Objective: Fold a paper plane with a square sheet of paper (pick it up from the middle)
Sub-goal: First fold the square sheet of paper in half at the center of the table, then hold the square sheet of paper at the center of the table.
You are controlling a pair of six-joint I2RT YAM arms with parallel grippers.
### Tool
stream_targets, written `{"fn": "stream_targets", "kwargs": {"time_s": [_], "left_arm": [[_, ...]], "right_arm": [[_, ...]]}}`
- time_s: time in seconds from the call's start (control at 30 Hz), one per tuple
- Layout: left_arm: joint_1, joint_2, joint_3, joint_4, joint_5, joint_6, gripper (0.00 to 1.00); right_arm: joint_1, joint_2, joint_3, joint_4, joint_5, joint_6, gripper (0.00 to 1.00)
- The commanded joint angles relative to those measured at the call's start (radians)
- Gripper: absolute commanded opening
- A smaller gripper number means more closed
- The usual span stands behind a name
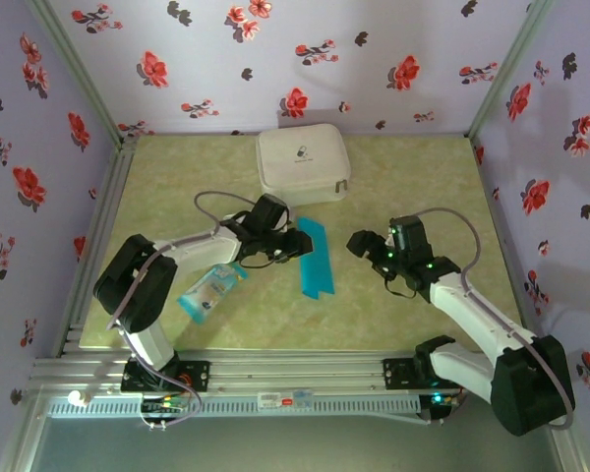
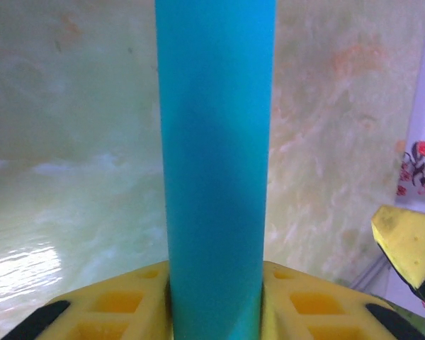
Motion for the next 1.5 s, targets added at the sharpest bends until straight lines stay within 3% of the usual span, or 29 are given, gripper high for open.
{"fn": "stream_targets", "kwargs": {"time_s": [0.0, 0.17, 0.4, 0.57, 0.83, 1.23, 1.37, 1.47], "left_arm": [[0.003, 0.017, -0.048, 0.171, 0.093, -0.059, 0.34], [0.003, 0.047, -0.084, 0.236, 0.108, -0.088, 0.35], [-0.001, 0.102, -0.083, 0.199, 0.099, -0.073, 0.36], [-0.012, 0.134, -0.085, 0.182, 0.054, -0.080, 0.38], [-0.041, 0.121, -0.023, -0.002, -0.073, -0.008, 0.49], [-0.049, 0.049, -0.013, -0.111, -0.165, 0.046, 0.52], [-0.048, 0.043, -0.011, -0.143, -0.180, 0.062, 0.51], [-0.048, 0.046, -0.001, -0.177, -0.187, 0.086, 0.51]], "right_arm": [[-0.007, 0.038, -0.012, 0.143, -0.112, 0.046, 0.80], [-0.004, 0.091, -0.020, 0.195, -0.147, 0.055, 0.74], [0.014, 0.160, -0.028, 0.255, -0.186, 0.053, 0.63], [0.023, 0.200, -0.023, 0.271, -0.193, 0.053, 0.62], [0.034, 0.236, -0.021, 0.261, -0.185, 0.041, 0.63], [0.054, 0.282, 0.002, 0.196, -0.161, 0.018, 0.62], [0.081, 0.320, 0.035, 0.169, -0.167, -0.010, 0.55], [0.104, 0.356, 0.049, 0.181, -0.173, -0.010, 0.44]]}}
